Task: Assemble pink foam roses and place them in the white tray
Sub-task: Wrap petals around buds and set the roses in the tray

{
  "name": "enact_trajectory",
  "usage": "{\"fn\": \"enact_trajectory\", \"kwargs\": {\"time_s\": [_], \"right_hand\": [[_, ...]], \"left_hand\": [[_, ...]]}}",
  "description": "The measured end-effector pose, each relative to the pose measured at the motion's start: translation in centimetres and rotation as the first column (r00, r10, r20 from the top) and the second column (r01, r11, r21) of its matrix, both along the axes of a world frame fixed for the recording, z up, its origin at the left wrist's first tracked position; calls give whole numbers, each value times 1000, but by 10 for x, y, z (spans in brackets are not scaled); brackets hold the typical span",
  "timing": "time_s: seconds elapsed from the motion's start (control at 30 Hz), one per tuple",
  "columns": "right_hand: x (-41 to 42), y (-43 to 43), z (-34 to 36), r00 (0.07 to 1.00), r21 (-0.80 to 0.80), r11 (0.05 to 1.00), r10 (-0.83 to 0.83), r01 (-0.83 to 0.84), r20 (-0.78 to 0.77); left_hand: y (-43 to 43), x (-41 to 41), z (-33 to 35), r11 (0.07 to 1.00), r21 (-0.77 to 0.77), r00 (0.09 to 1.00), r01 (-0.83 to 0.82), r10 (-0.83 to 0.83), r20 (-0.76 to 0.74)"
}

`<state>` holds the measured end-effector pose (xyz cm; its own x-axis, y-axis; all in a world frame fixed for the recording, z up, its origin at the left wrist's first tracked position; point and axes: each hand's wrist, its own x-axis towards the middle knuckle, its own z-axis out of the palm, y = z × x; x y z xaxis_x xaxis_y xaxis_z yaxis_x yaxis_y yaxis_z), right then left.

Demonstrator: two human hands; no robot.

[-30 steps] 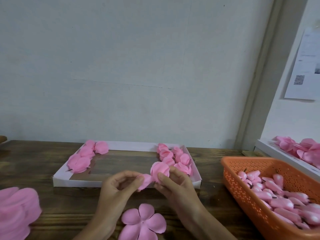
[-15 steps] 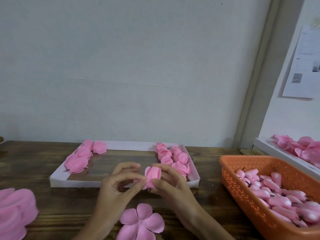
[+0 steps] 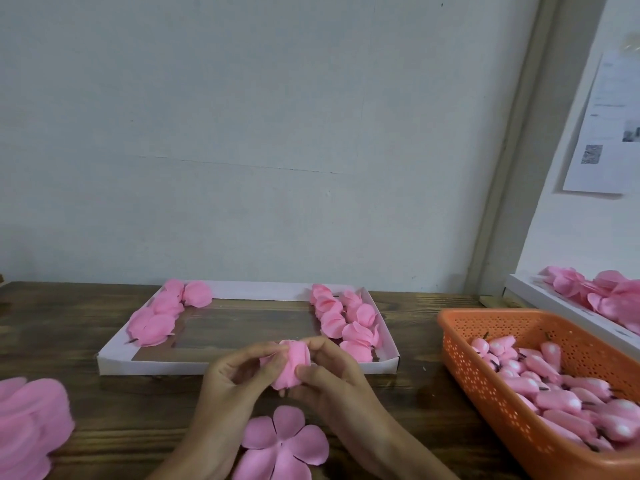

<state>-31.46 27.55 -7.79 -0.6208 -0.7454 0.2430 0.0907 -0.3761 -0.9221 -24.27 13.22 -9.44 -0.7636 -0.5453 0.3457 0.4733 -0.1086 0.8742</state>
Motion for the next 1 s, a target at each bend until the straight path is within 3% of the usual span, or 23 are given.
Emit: {"fn": "enact_trajectory", "kwargs": {"time_s": [0.2, 0.33, 0.47, 0.6, 0.77, 0.9, 1.0], "right_hand": [[4, -1, 0, 995, -50, 999, 22, -17, 97], [6, 0, 1, 993, -57, 998, -24, 30, 114], [8, 3, 4, 999, -35, 999, -35, 34, -30], [8, 3, 3, 967, -12, 982, -186, 187, -172], [5, 4, 0, 794, -25, 893, -412, 450, -446], [0, 8, 1, 488, -29, 857, -320, 515, -812], [-1, 10, 1, 498, 27, 887, -233, 461, -835]], "left_hand": [[-3, -2, -1, 973, 139, 982, 186, -187, -12], [-4, -3, -3, 977, 66, 977, 204, -207, 45], [-6, 0, -4, 983, -52, 982, 179, -175, 75], [-6, 0, -3, 979, -83, 981, 185, -178, 82], [-6, 0, -5, 988, -44, 987, 150, -147, 72], [-5, 0, -4, 991, -70, 990, 111, -105, 93], [-5, 1, -4, 989, -103, 992, 102, -93, 90]]}}
